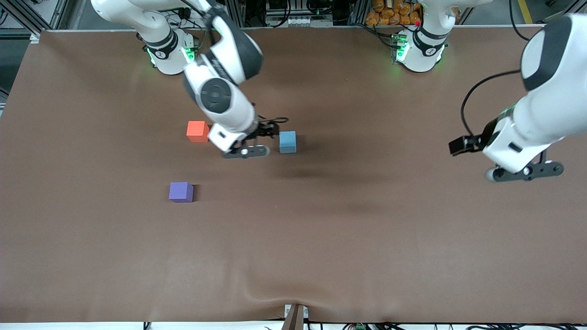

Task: Place blue block between orange and purple blocks
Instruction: 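Grasp the blue cube with the right gripper while the left gripper withdraws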

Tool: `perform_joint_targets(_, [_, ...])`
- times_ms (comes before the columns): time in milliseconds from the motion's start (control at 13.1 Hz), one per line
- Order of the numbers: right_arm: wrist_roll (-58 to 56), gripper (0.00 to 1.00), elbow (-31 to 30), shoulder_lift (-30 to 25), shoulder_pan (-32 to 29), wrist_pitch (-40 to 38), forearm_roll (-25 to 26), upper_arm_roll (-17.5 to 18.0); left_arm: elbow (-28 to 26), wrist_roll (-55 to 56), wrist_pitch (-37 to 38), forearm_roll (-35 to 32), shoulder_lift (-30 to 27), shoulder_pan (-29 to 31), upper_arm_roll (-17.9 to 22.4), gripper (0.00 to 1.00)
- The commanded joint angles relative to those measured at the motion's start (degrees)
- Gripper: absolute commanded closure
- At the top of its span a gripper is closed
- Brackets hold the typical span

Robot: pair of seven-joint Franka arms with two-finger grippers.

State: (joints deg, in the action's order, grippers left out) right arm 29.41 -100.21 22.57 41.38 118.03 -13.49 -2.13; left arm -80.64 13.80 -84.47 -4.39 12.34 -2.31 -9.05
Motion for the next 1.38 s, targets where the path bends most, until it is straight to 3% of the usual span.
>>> perform_joint_targets(0, [2.5, 0.00, 0.5, 4.9, 3.2, 6.7, -1.0, -0.8, -9.1, -8.4, -0.2, 0.3, -9.1, -2.4, 7.3, 0.00])
perform_joint_targets(153, [5.4, 0.00, 0.4, 9.2, 5.7, 13.3, -1.0, -0.8, -14.4, -12.9, -0.6, -0.3, -14.3, -6.6, 15.1, 0.00])
perform_joint_targets(230, [5.3, 0.00, 0.4, 9.9, 5.7, 13.5, -1.0, -0.8, -15.4, -15.3, -0.7, -0.3, -16.1, -5.9, 15.4, 0.00])
perform_joint_targets(536, [5.3, 0.00, -1.8, 10.0, 6.8, 14.2, -0.9, -0.6, -13.1, -16.9, 0.0, 1.0, -18.1, -4.1, 12.7, 0.00])
perform_joint_targets(918, [6.0, 0.00, -8.9, 9.9, 10.1, 24.4, -0.9, -0.4, -11.4, -17.0, 4.1, 1.0, -18.1, -3.2, 10.0, 0.00])
perform_joint_targets(995, [6.0, 0.20, -9.0, 9.8, 10.0, 24.3, -0.9, -0.1, -11.0, -17.4, 4.3, 1.1, -18.0, -2.9, 10.0, 0.00])
perform_joint_targets(1148, [7.0, 1.00, -8.0, 9.4, 9.4, 23.9, -0.9, 0.3, -9.5, -18.3, 4.2, 1.5, -16.8, -2.3, 10.0, 0.00])
perform_joint_targets(1301, [6.9, 1.00, -6.6, 6.8, 6.7, 18.6, -0.9, 0.2, -7.5, -18.3, 4.2, 1.5, -15.2, -2.3, 10.1, 0.00])
